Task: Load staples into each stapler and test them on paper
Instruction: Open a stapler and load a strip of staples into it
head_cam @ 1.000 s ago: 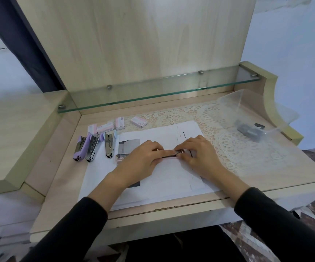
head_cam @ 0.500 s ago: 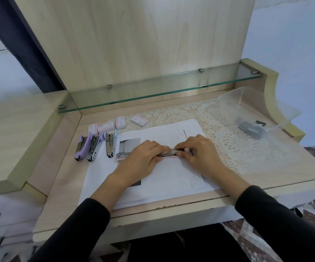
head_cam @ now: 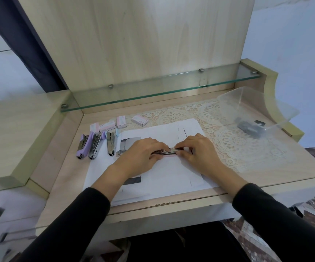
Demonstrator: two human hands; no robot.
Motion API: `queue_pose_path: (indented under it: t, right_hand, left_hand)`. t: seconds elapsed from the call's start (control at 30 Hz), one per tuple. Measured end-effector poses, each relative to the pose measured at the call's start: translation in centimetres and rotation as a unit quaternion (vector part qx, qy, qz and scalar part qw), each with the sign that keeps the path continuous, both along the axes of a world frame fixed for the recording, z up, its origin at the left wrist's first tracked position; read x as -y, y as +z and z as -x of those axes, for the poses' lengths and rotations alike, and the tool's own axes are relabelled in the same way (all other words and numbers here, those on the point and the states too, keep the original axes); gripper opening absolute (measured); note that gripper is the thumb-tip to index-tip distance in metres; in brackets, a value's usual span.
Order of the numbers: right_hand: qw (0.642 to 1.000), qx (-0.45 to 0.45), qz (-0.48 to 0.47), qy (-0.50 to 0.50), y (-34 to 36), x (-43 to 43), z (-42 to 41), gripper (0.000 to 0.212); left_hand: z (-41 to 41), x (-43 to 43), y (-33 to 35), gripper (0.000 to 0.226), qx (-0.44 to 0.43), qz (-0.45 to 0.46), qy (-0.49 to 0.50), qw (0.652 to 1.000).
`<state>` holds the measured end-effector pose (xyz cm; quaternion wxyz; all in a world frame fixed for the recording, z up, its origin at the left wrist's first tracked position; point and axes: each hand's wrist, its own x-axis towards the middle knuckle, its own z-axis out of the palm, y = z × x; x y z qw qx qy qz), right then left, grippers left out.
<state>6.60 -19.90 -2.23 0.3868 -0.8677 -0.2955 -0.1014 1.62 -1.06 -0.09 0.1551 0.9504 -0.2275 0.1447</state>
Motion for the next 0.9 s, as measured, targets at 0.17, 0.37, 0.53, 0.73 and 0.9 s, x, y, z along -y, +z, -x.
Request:
queue_pose_path:
  t: [0.17,0.37,0.53,0.73,0.9]
  right_hand:
    - [1.0,-0.001,0.019,0.0,0.04,0.08,-0.07,0.012]
    - [1.0,0.007,0.014,0.003,-0.09,0.05,-0.14,0.015]
    - [1.0,0.013,0.015,0.001,-0.02,0.02,-0.11,0.016]
    - [1.0,0.012,0.02,0.002,-0.14,0.02,-0.13,0.013]
    - [1.0,0.009,0.02,-0.002,-0.28,0.04,-0.27,0.019]
  left_hand:
    - [0.36,-0.2,-0.61,0.023,0.025,-0.02,0.014,0.999]
    - [0.57,-0.12,-0.48,0.022,0.026,0.002,0.017,1.0]
    - [0.7,0.05,-0.33,0.022,0.02,0.001,0.02,1.0]
    - [0.56,-0.03,0.16,0.02,0.02,-0.033,0.008,0.999]
    - [0.59,0.21,0.16,0.02,0.024,-0.025,0.012,0.999]
